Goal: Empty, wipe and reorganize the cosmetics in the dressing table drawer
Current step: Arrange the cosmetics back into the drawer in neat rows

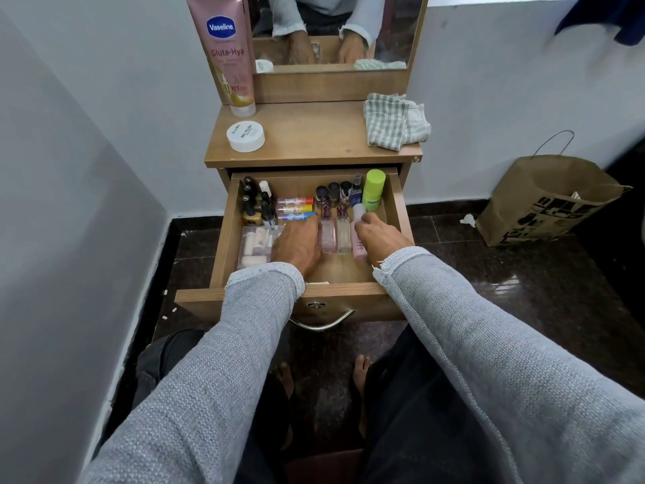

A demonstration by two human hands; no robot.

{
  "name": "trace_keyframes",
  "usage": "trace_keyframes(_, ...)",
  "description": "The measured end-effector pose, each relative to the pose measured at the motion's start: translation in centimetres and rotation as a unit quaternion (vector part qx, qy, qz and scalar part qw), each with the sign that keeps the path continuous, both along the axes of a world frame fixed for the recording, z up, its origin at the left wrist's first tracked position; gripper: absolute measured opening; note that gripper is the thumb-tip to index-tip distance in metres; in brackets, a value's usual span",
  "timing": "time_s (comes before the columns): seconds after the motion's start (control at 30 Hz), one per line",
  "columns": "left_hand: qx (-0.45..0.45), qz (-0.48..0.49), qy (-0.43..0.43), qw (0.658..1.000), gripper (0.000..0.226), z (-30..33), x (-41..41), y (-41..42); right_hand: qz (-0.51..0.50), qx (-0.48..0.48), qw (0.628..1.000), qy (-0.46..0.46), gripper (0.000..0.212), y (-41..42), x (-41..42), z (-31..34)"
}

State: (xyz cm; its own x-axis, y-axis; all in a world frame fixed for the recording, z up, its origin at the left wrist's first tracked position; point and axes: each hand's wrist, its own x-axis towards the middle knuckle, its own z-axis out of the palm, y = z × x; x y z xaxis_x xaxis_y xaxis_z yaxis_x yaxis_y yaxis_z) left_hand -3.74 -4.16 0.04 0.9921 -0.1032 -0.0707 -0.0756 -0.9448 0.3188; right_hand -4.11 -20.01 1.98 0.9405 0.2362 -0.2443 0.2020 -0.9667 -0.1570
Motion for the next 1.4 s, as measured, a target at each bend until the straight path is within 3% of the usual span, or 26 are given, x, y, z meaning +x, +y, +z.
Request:
trace_keyframes(0.27, -0.004, 0.003, -0.001, 1.000, 0.035, -0.1, 0.0, 0.1, 0.001, 0.012, 1.000, -0.010, 0.052, -0.2, -0.1, -0.2)
trace_keyframes(0.5, -0.048, 0.016, -0.007, 0.999, 0.037, 0.2, -0.4, 0.1, 0.014, 0.010, 1.000, -0.017, 0.075, -0.1, -0.4, 0.2)
trace_keyframes(0.6, -0.079, 0.037, -0.018, 0.996, 0.028, 0.5, -0.5, 0.2, 0.030, 0.013, 0.999, -0.042, 0.083, 0.1, -0.6, 0.7)
trace_keyframes(0.9, -0.154, 0.109, -0.058, 0.980, 0.036, 1.3, 0.0, 3.7, 0.030, 0.090, 0.986, -0.134, 0.066, 2.0, 0.5, 1.4)
trace_keyframes(1.0, -0.150, 0.113, -0.076, 0.979, 0.032, 1.5, 0.6, 5.4, 0.014, 0.126, 0.982, -0.140, 0.063, 3.7, 1.9, 1.9)
trace_keyframes(1.23, -0.234, 0.116, -0.098, 0.960, 0.018, 1.1, 1.0, 7.3, -0.018, 0.228, 0.963, -0.146, 0.057, 8.7, 7.6, 5.4)
trace_keyframes(1.4, -0.240, 0.133, -0.086, 0.958, 0.017, 0.4, 1.4, 6.8, -0.028, 0.211, 0.960, -0.182, 0.053, 12.1, 11.2, 7.6)
